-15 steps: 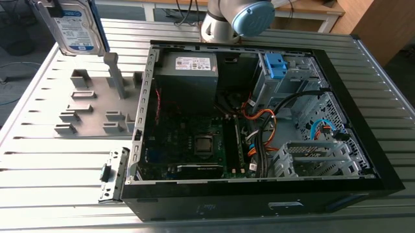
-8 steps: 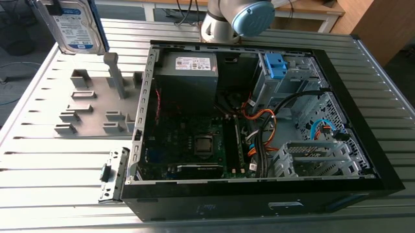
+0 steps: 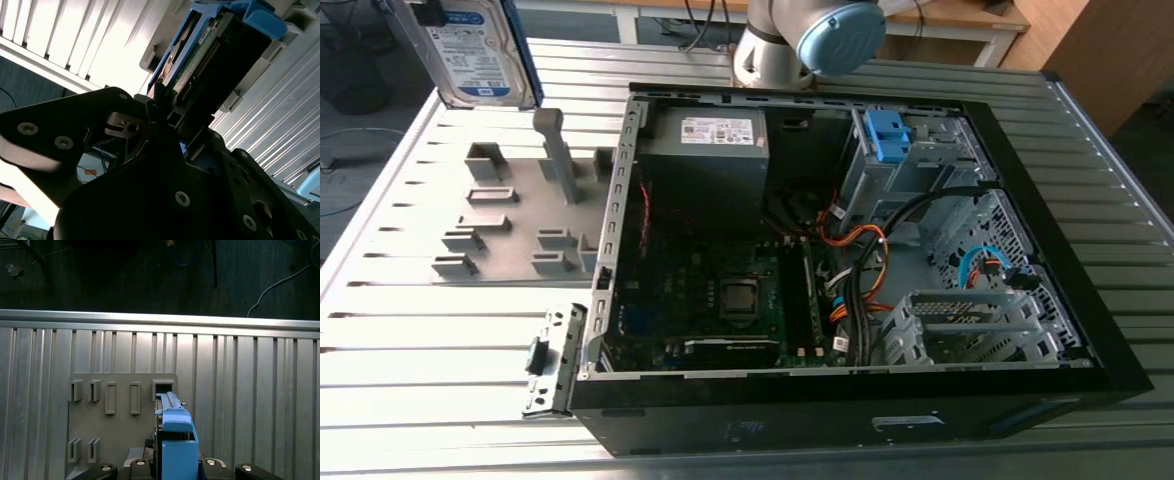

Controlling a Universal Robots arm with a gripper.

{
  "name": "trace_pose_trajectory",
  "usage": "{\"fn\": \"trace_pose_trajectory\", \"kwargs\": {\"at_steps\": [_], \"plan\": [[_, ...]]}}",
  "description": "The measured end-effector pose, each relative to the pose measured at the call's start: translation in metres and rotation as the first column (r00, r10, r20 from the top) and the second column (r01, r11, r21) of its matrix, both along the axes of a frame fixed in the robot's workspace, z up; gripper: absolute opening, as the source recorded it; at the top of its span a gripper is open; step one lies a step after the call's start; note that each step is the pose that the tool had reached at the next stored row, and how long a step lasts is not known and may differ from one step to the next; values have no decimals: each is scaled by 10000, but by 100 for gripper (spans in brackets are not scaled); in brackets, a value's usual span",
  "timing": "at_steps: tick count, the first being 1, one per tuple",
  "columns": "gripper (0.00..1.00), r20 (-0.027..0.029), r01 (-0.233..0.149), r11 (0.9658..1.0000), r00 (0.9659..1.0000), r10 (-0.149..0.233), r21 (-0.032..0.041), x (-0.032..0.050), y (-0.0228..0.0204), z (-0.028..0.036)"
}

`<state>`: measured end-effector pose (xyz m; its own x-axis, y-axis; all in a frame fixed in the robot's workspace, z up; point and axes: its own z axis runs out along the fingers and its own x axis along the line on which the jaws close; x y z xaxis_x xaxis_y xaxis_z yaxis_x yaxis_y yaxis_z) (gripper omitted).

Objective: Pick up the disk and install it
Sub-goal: 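Pick up the disk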

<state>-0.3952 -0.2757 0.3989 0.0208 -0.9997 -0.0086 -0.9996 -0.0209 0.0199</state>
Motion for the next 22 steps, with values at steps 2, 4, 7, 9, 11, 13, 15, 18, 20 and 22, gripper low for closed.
{"fn": "trace_pose_trajectory", "kwargs": {"at_steps": [2, 4, 7, 9, 11, 13, 15, 18, 20, 22], "plan": [[36, 0, -1, 10000, 10000, 1, 0, 0, 0, 15], [36, 1, -1, 10000, 10000, 1, 0, 0, 0, 31], [36, 1, 0, 10000, 10000, 0, 0, 0, 0, 54], [36, 0, -1, 10000, 10000, 1, 0, 0, 0, 69], [36, 0, -1, 10000, 10000, 1, 0, 0, 0, 83], [36, 0, -1, 10000, 10000, 1, 0, 0, 0, 97], [36, 0, 0, 10000, 10000, 0, 0, 0, 0, 113], [36, 0, -1, 10000, 10000, 1, 0, 0, 0, 135], [36, 1, 0, 10000, 10000, 0, 0, 0, 0, 150], [36, 0, 0, 10000, 10000, 0, 0, 0, 0, 164]]}}
